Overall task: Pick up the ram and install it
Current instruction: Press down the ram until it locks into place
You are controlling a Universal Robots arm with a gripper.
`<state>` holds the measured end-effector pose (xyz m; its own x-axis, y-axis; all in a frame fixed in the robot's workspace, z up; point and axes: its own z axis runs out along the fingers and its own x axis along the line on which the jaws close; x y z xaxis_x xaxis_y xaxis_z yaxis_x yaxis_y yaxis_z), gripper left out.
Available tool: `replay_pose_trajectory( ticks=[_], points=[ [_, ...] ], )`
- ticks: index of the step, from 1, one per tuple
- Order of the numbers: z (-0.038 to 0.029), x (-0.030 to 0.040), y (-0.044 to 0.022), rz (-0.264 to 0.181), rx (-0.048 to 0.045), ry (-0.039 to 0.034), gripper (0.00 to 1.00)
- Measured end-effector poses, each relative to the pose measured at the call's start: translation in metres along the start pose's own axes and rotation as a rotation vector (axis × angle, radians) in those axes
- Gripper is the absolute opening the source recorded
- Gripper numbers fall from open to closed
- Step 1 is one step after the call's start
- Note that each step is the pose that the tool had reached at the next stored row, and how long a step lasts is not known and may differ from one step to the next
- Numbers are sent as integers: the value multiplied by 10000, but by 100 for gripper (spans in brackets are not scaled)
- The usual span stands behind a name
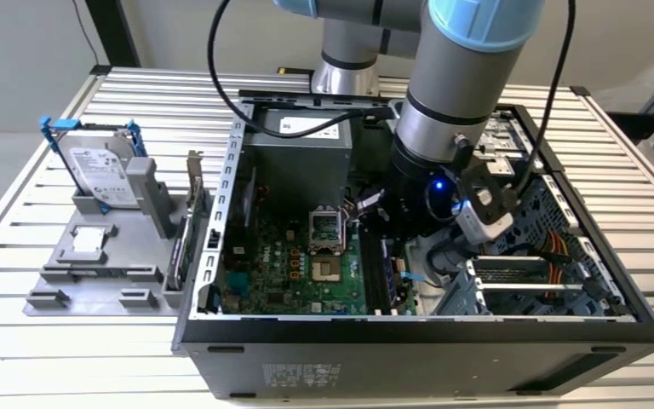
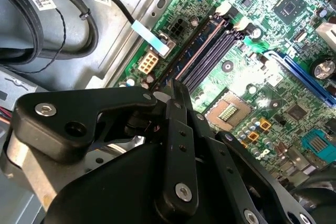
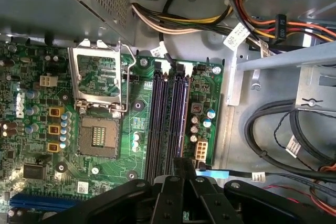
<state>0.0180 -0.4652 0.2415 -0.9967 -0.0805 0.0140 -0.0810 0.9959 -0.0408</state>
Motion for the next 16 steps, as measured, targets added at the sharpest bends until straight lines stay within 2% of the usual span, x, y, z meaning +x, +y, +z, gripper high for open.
replay_pose_trajectory(
  ticks=[16],
  points=[
    [-1,1,0,-1216,19,-49,0]
  ],
)
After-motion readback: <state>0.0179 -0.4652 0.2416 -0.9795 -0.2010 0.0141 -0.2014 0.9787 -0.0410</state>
